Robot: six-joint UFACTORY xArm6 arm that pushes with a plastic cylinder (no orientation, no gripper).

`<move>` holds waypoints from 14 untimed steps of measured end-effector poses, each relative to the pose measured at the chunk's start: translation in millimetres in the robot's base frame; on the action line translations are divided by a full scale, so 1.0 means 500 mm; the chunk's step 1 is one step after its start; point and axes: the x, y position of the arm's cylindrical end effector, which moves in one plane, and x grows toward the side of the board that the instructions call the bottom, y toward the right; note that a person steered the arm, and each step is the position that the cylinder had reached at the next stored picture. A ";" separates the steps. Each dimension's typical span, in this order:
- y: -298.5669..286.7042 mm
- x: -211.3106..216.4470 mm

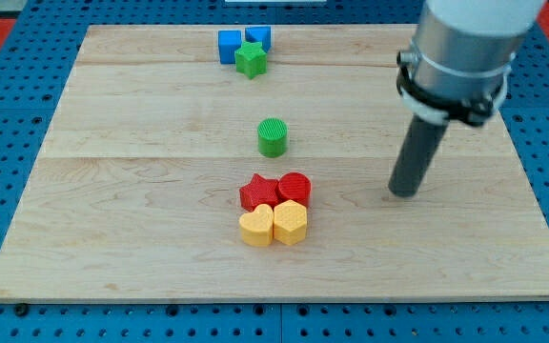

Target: Push green circle into red star

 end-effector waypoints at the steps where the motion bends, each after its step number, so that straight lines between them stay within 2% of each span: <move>1: -0.032 -0.120; 2: -0.114 -0.200; 3: -0.213 -0.211; 4: -0.270 -0.169; 5: -0.299 -0.083; 6: -0.299 -0.078; 7: -0.320 -0.122; 8: -0.437 -0.138; 9: -0.491 -0.127; 11: -0.316 -0.067; 12: -0.305 -0.005; 13: -0.305 0.010; 14: -0.305 -0.014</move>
